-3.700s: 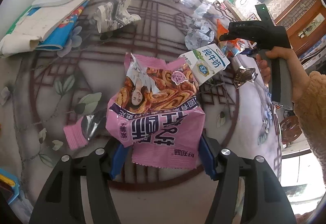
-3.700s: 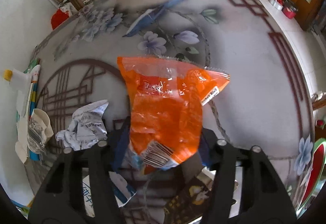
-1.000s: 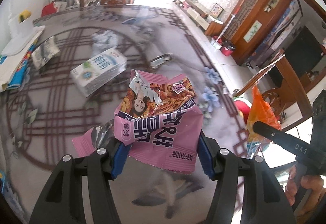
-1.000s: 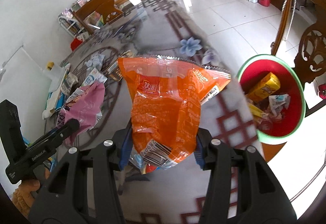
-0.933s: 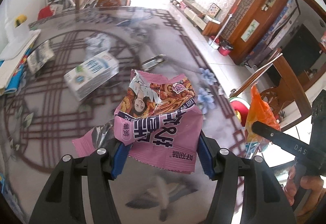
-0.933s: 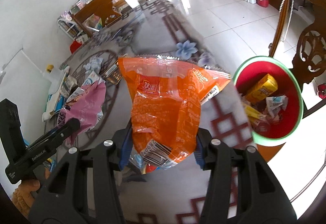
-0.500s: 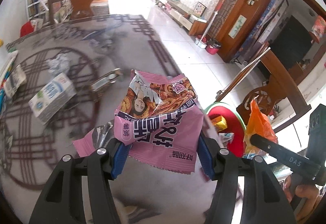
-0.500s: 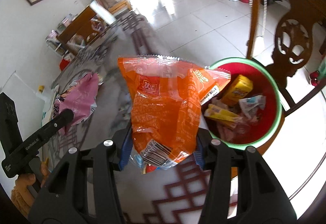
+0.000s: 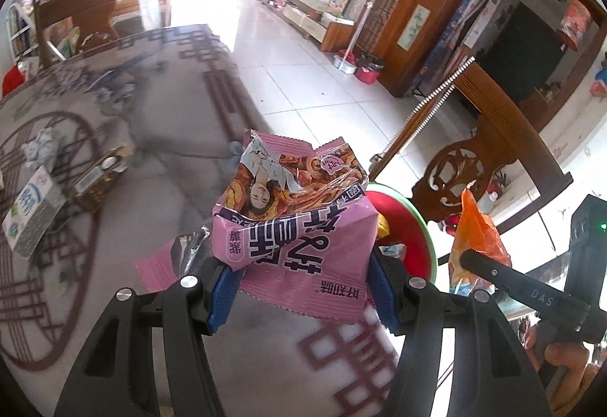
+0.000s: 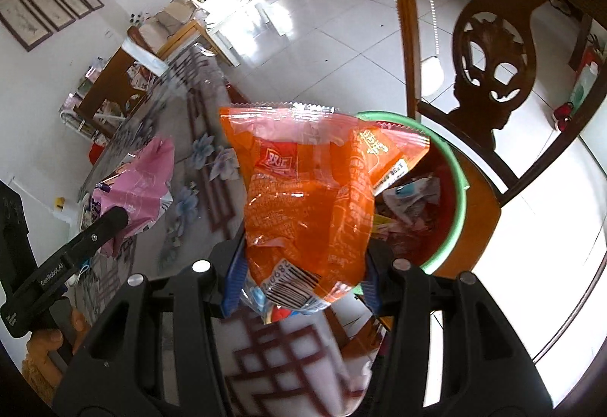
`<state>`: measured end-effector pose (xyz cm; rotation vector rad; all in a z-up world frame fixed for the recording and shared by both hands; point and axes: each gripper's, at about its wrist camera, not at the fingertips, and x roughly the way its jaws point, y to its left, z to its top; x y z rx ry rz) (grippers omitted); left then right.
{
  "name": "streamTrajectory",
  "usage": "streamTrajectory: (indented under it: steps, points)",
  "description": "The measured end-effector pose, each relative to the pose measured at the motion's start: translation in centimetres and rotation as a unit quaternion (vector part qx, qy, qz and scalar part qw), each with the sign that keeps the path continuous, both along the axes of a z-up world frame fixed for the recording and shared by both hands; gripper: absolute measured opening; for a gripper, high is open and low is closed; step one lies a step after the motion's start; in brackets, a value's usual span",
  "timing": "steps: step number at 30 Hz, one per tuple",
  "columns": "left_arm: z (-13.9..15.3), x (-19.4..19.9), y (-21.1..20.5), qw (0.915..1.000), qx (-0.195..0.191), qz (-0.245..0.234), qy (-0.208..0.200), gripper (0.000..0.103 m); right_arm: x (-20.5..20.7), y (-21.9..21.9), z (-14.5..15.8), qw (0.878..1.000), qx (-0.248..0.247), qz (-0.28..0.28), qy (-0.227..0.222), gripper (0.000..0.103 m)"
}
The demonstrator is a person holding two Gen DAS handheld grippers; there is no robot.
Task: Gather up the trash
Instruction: 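Open both tools over the red bin to drop the pink and orange bags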
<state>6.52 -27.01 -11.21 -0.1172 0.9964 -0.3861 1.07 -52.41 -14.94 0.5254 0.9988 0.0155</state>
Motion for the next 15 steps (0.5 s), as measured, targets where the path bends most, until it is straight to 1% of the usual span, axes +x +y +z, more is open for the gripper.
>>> streamTrajectory:
  steps: [6, 8, 11, 12, 13, 15]
  points:
    - [-0.4, 0.7, -3.4, 0.9996, 0.008, -0.027, 0.007, 0.057, -0.4, -2.5, -0.9, 1.000, 0.009, -0.024, 0.009, 0.048]
    - [-0.6, 1.2, -4.8, 0.9992, 0.001, -0.037, 0.014, 0.057, -0.2, -3.3, -1.1, 0.999, 0.019, -0.034, 0.012, 0.048]
    - [-1.0, 1.7, -7.2, 0.9982, -0.002, -0.057, 0.017, 0.057, 0.2, -4.0, -1.1, 0.999, 0.017, -0.040, 0.008, 0.050]
    - [-1.1, 1.7, -7.9, 0.9979, -0.001, -0.063, 0.016, 0.059, 0.3, -4.2, -1.0, 0.999, 0.015, -0.042, 0.007, 0.051]
    - [-1.1, 1.9, -8.6, 0.9975, 0.000, -0.069, 0.015, 0.059, 0.4, -4.6, -0.9, 0.999, 0.013, -0.047, 0.005, 0.057]
    - [-1.2, 2.1, -9.5, 0.9970, 0.007, -0.075, 0.014, 0.073, 0.8, -5.1, -1.1, 0.999, 0.016, -0.050, 0.008, 0.060]
